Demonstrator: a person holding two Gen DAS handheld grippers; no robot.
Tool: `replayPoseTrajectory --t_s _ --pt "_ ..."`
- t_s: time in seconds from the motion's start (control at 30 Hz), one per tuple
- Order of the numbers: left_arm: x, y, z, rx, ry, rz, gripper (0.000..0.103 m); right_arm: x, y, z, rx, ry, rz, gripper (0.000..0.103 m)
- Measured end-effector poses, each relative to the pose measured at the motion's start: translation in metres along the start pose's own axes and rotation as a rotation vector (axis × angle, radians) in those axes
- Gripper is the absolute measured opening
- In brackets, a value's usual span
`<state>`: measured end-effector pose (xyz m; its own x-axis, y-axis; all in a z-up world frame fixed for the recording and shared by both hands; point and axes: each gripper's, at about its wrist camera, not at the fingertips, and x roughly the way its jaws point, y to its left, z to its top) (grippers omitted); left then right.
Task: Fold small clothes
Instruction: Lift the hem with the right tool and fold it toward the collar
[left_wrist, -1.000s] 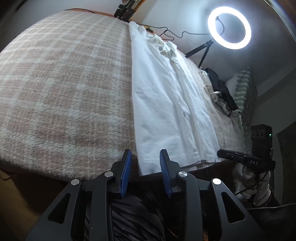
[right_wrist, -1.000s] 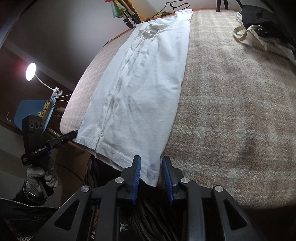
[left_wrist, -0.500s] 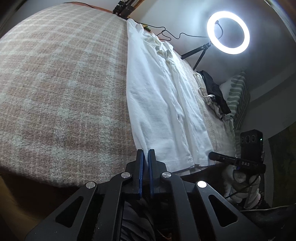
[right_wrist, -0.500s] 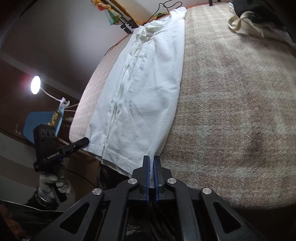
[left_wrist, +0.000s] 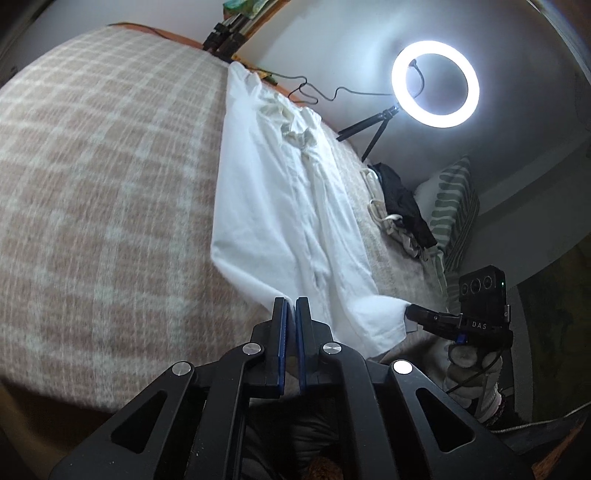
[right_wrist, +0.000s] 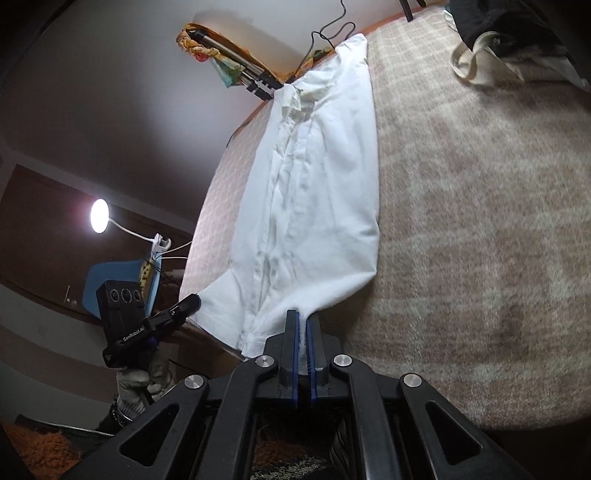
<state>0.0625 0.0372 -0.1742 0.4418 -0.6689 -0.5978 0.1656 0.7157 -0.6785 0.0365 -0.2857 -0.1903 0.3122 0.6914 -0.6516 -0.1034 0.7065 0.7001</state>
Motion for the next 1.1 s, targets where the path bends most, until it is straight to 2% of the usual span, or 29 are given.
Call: replayPoseTrajectory --t_s 0.27,0.5,0.87,1.1 --pt "-0.001 -0.003 0.036 0.029 -0.057 -0.012 0.003 -0.004 0.013 0.036 -0.023 -0.04 0.012 0.001" --pt "0.009 0.002 0.073 0.06 -0.106 0.032 0.003 0.007 0.011 0.081 -0.052 -0.055 -0.032 0.001" --pt "0.054 0.021 0.123 0.079 -0.104 0.12 0.003 0.044 -0.018 0.145 0.015 -0.04 -0.103 0.001" --pt "0.07 0.028 0.131 0.079 -0.079 0.151 0.003 0.065 -0.033 0.163 0.059 -0.004 -0.124 0.004"
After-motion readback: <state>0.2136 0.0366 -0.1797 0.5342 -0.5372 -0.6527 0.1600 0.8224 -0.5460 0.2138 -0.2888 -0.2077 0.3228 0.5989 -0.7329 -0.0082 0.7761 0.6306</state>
